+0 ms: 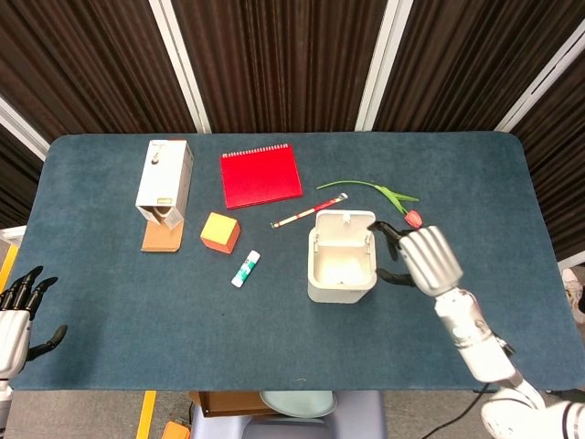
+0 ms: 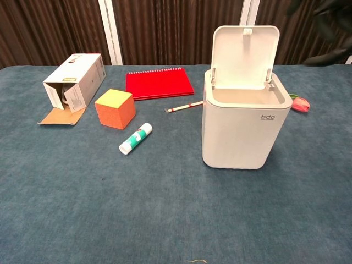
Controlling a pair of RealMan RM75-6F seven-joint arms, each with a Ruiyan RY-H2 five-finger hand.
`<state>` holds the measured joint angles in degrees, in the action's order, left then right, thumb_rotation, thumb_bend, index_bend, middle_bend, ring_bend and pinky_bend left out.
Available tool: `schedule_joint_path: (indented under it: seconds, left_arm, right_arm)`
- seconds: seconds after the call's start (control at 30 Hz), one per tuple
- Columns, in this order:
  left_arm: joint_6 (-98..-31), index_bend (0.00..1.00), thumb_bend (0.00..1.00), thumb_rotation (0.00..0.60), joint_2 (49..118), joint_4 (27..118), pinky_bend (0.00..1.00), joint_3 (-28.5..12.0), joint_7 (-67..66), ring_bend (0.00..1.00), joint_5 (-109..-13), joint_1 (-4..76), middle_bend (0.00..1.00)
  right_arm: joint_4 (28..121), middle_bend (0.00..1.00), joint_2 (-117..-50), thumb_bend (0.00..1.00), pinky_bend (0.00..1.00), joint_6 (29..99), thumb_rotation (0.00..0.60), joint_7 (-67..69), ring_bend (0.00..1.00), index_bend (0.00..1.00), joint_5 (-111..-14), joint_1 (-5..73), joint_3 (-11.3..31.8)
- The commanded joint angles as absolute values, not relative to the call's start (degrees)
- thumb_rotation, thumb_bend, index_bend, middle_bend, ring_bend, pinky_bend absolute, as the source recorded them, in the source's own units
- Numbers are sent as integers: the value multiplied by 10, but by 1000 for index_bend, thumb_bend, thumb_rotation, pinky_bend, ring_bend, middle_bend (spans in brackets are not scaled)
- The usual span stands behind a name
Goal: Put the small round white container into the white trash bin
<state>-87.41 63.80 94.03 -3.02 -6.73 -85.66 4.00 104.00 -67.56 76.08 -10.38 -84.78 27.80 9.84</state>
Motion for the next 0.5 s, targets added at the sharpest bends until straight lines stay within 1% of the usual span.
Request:
schedule_joint_path:
  seconds: [0.03,0.1,0.17,0.27,0.3,0.4,0.43,0.5]
  left_arm:
    - [-874,183,266,600,638,941,226,-30,-69,114,-857,40,64]
    - [-874,184,267,600,638,942,226,-29,-71,114,-858,40,64]
    - [-874,185,267,600,639,944,226,-27,-73,114,-861,41,65]
    - [-870,186,267,600,639,946,226,-23,-80,114,-867,42,72]
    - [-870,186,267,600,638,948,226,-22,-82,114,-869,42,74]
    - [-870,186,267,600,640,949,226,-20,-91,114,-872,43,80]
    - [-870,186,267,600,640,950,226,-20,-93,114,-872,43,81]
    - [-870,186,267,600,643,949,226,-21,-95,114,-873,43,82]
  right_arm:
    - [1069,819,-638,72,1000,831,600,-129,835,506,-893,215,60]
    - [1069,819,-629,125,995,857,600,-139,823,534,-898,189,47]
    - [1064,819,-622,199,970,880,600,-150,792,566,-899,161,31]
    - [1049,799,-618,235,908,902,600,-157,727,575,-882,125,15]
    - [1040,774,-618,238,879,909,600,-160,698,575,-872,112,12]
    - [1013,625,-624,239,746,921,600,-156,555,559,-846,87,10]
    - [1002,591,-627,238,715,922,600,-151,520,548,-838,82,10]
    - [976,485,-636,239,594,918,600,-134,400,490,-819,73,14]
